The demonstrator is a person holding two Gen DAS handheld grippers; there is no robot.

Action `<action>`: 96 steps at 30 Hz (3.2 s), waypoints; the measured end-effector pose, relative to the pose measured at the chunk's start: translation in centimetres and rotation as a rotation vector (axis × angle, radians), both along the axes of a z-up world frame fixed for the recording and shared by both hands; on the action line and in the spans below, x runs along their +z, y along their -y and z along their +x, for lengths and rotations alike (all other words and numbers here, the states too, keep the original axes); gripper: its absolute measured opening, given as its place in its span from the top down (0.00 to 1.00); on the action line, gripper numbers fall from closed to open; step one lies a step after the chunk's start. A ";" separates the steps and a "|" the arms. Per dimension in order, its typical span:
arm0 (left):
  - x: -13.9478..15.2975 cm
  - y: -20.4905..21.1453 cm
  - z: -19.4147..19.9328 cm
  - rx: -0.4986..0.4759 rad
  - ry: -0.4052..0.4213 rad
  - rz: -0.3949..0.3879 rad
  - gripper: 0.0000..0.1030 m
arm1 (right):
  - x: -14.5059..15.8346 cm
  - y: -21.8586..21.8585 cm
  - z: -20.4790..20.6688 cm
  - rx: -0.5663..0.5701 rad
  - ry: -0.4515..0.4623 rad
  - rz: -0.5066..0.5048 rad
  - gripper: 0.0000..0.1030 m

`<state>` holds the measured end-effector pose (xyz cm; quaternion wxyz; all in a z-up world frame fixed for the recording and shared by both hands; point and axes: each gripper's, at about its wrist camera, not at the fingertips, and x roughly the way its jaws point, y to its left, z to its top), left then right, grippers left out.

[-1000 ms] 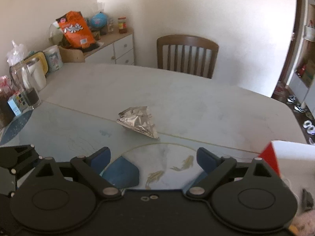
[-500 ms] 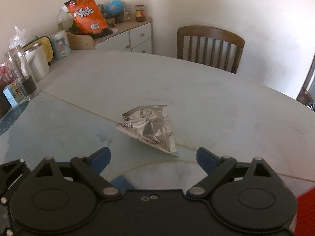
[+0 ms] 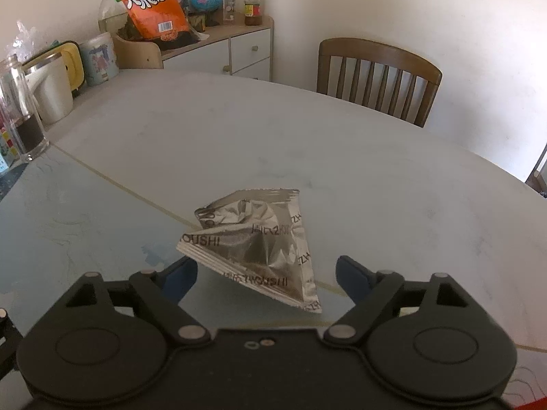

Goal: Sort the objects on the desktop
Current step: 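Grasp the mint-green stick with the left tool while the right tool grasps the silver foil packet, then carry the green stick and foil packet with both tools over the shoebox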

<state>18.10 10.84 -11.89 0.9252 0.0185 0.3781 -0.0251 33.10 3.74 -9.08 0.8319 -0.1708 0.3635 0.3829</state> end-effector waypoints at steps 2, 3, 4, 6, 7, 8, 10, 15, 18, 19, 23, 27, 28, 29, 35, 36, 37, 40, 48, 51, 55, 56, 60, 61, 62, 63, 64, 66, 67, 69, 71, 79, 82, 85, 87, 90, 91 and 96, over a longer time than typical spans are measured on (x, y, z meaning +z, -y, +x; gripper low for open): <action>0.0 -0.2 0.1 0.002 0.005 0.000 0.37 | -0.1 -0.2 0.0 0.007 0.002 -0.004 0.17; 0.1 -0.3 0.1 0.007 0.010 0.000 0.42 | -0.2 -0.3 0.1 0.009 0.004 -0.009 0.17; 0.1 -0.4 0.0 0.012 0.016 -0.001 0.46 | -0.2 -0.4 0.1 0.011 0.006 -0.013 0.19; 0.1 -0.6 0.0 0.016 0.024 -0.001 0.58 | -0.4 -0.6 0.1 0.010 0.008 -0.021 0.24; 0.1 -0.7 0.0 0.017 0.028 0.000 0.61 | -0.5 -0.7 0.2 0.012 0.006 -0.029 0.26; 0.1 -0.8 0.0 0.014 0.032 -0.001 0.70 | -0.5 -0.8 0.2 0.011 0.007 -0.035 0.27; 0.1 -1.0 0.1 -0.001 0.035 -0.005 0.80 | -0.7 -0.8 0.1 0.017 0.006 -0.039 0.35; 0.1 -1.4 0.5 -0.020 0.036 -0.024 0.86 | -0.5 -0.9 -0.2 0.029 0.019 -0.045 0.52; 0.2 -1.5 0.6 -0.019 0.036 -0.034 0.86 | -0.3 -0.7 -0.1 0.020 0.022 -0.039 0.62; 0.2 -1.6 0.6 -0.018 0.035 -0.036 0.86 | -0.3 -0.6 -0.1 0.012 0.029 -0.037 0.69; 0.4 -1.7 0.4 -0.015 0.043 -0.047 0.86 | 0.1 0.0 -0.1 0.000 0.038 -0.027 0.81; 1.0 -2.0 0.2 -0.012 0.057 -0.061 0.87 | 0.8 0.6 -0.8 0.004 0.067 -0.018 0.85; 1.2 -2.0 0.1 -0.013 0.062 -0.063 0.87 | 1.0 0.8 -1.0 0.003 0.071 -0.015 0.86; 1.4 -2.1 0.0 -0.014 0.067 -0.063 0.87 | 1.2 1.1 -1.2 0.001 0.072 -0.009 0.87; 2.4 -2.5 -0.6 -0.010 0.096 -0.082 0.87 | 2.4 2.5 -2.2 -0.020 0.079 0.002 0.88; 2.6 -2.5 -0.8 -0.012 0.102 -0.084 0.87 | 2.6 2.8 -2.4 -0.027 0.079 0.003 0.88; 2.7 -2.5 -1.0 -0.017 0.109 -0.087 0.87 | 2.8 3.1 -2.6 -0.033 0.079 0.005 0.88; 3.1 -2.4 -1.7 -0.028 0.119 -0.091 0.87 | 3.5 3.9 -3.4 -0.051 0.077 0.006 0.88; 4.2 -2.3 -3.3 -0.058 0.148 -0.109 0.87 | 5.0 6.5 -5.9 -0.117 0.063 0.012 0.88; 4.8 -2.3 -4.0 -0.070 0.159 -0.115 0.87 | 5.6 7.3 -7.2 -0.139 0.066 0.009 0.88; 5.9 -2.1 -4.9 -0.092 0.183 -0.116 0.88 | 6.4 8.5 -9.0 -0.173 0.068 0.009 0.88; 6.1 -2.1 -5.1 -0.096 0.188 -0.118 0.88 | 6.6 8.8 -9.4 -0.181 0.066 0.012 0.88; 7.1 -1.9 -5.8 -0.125 0.209 -0.120 0.92 | 7.5 9.9 -11.2 -0.214 0.071 0.018 0.88; 7.3 -1.8 -5.8 -0.135 0.212 -0.120 0.92 | 7.8 10.1 -11.6 -0.221 0.072 0.019 0.88; 7.5 -1.6 -5.8 -0.142 0.217 -0.116 0.92 | 8.0 10.4 -12.0 -0.229 0.077 0.019 0.88; 7.6 -1.5 -5.8 -0.148 0.220 -0.115 0.92 | 8.2 10.6 -12.4 -0.237 0.080 0.019 0.88; 7.7 -1.4 -5.8 -0.157 0.218 -0.117 0.92 | 8.4 10.9 -12.7 -0.248 0.081 0.021 0.88; 8.0 -1.2 -5.8 -0.166 0.224 -0.116 0.92 | 8.8 11.5 -13.3 -0.269 0.084 0.024 0.88; 8.2 -1.1 -5.8 -0.173 0.229 -0.117 0.92 | 9.0 11.9 -13.7 -0.279 0.087 0.026 0.88; 8.9 -1.0 -5.9 -0.185 0.244 -0.118 0.92 | 9.4 12.5 -14.2 -0.294 0.093 0.028 0.88; 9.6 -0.7 -5.8 -0.199 0.254 -0.120 0.92 | 10.0 13.1 -14.9 -0.315 0.101 0.029 0.88; 13.2 1.2 -5.5 -0.293 0.305 -0.127 0.92 | 12.3 16.0 -17.0 -0.398 0.126 0.051 0.88; 14.5 2.2 -5.1 -0.327 0.324 -0.131 0.92 | 13.1 17.2 -17.7 -0.426 0.132 0.058 0.88; 15.5 3.4 -4.8 -0.361 0.333 -0.136 0.92 | 13.9 18.5 -18.0 -0.450 0.114 0.073 0.88; 16.1 4.2 -4.4 -0.380 0.337 -0.142 0.92 | 14.3 19.5 -18.1 -0.462 0.098 0.087 0.88; 16.8 5.8 -3.5 -0.403 0.344 -0.153 0.92 | 14.9 21.2 -17.9 -0.475 0.085 0.101 0.88; 17.0 6.2 -3.2 -0.406 0.345 -0.157 0.92 | 15.1 21.9 -17.7 -0.477 0.078 0.109 0.88; 17.7 9.3 -1.8 -0.393 0.333 -0.173 0.92 | 15.6 25.4 -16.7 -0.460 0.041 0.119 0.88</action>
